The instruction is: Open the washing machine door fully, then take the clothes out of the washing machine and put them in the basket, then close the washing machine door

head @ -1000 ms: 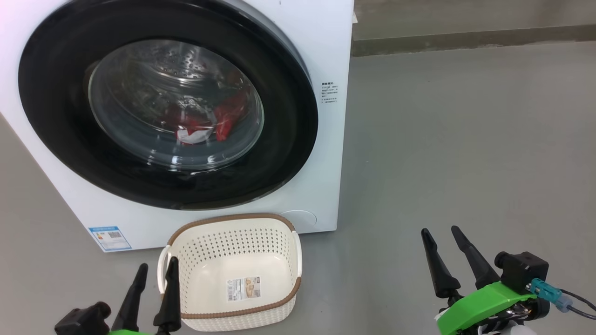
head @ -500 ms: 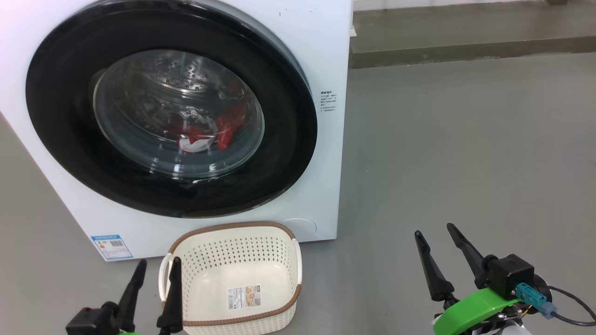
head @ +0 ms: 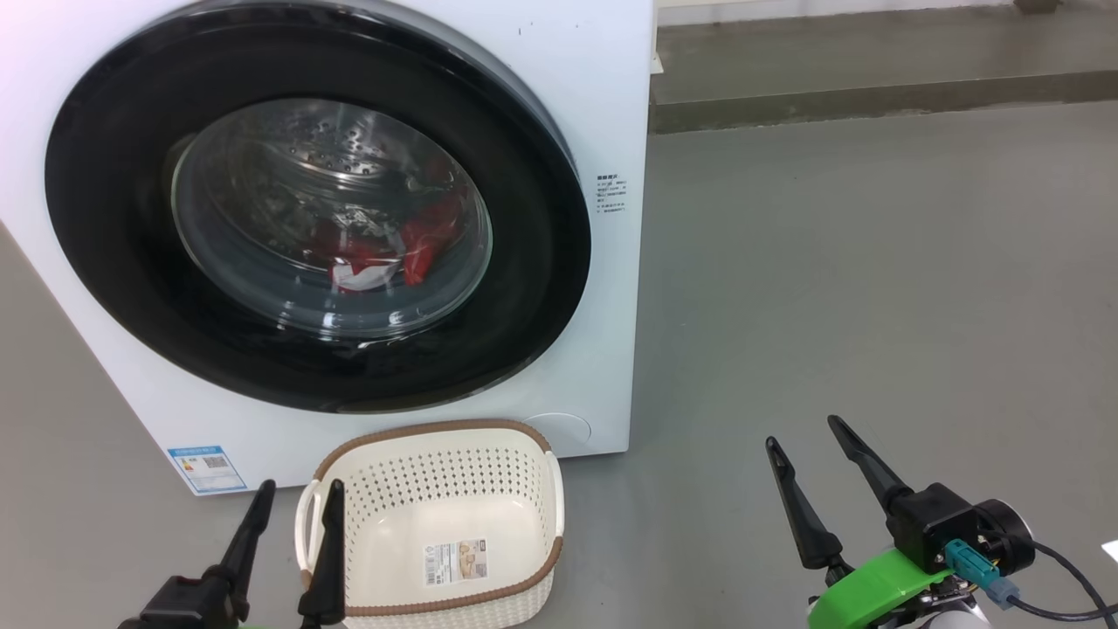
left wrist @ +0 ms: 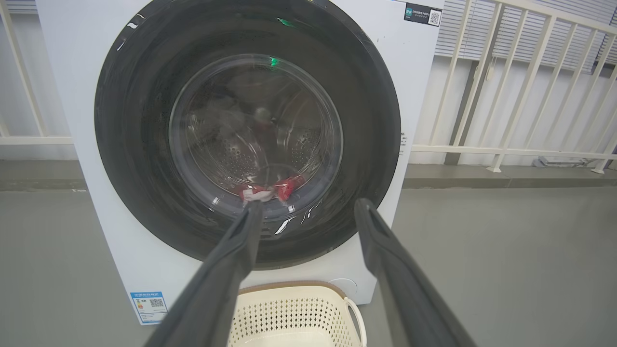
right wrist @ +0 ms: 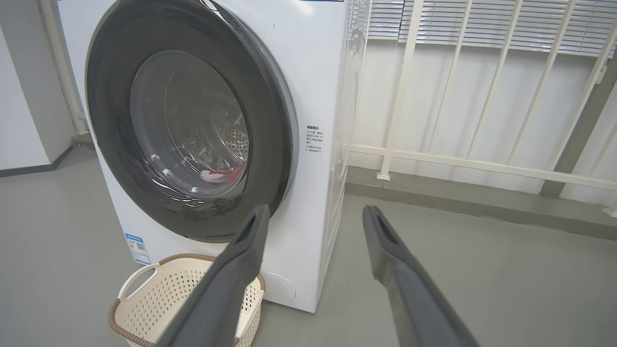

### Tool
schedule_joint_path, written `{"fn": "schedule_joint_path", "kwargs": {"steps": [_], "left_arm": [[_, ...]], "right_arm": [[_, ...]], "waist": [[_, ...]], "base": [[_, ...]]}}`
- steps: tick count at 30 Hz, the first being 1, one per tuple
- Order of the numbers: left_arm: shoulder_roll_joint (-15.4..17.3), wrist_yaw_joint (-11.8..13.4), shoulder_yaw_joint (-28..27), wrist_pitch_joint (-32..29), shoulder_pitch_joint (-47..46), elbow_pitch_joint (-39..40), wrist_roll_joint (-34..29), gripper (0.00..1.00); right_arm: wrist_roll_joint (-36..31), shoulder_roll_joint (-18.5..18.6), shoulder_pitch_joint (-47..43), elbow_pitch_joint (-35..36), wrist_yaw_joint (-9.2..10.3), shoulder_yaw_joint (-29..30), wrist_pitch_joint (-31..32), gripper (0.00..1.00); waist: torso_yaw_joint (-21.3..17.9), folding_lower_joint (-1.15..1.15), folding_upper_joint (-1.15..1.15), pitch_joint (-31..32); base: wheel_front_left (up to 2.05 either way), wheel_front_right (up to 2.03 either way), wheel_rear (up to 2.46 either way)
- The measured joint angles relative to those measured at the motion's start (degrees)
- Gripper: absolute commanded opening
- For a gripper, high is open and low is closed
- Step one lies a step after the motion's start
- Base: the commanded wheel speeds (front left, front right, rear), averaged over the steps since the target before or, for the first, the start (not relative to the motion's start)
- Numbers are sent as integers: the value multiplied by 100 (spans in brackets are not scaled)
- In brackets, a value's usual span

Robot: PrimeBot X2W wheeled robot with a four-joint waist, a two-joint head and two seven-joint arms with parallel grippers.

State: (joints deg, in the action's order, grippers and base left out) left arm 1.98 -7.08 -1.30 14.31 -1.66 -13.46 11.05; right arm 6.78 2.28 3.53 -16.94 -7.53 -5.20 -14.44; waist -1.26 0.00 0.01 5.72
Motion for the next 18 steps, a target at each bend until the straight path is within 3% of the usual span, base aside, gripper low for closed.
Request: {"fn": "schedule_joint_path", "kwargs": {"steps": [15,16,17,18], "left_arm": [[2,-1,-23,0,0,1,0,100],[2,-1,-24,0,-1,1,0,100],[3,-1,-25,0,-2,0,4,100],[3,-1,-27,0,-3,0,34,100]], "right_arm": [[119,5,23,5,0,45,-2,100],[194,5,30,-19,0,41,-2,69],[268,7,48,-59,0,30,-2,46],[334,10,69,-92,0,12,-2,37]], "waist": [[-30,0,0,-84],[-31,0,0,-99],[-30,0,0,-115],[-30,0,0,-133]], "base": [[0,0,0],[0,0,0],[0,0,0],[0,0,0]]}}
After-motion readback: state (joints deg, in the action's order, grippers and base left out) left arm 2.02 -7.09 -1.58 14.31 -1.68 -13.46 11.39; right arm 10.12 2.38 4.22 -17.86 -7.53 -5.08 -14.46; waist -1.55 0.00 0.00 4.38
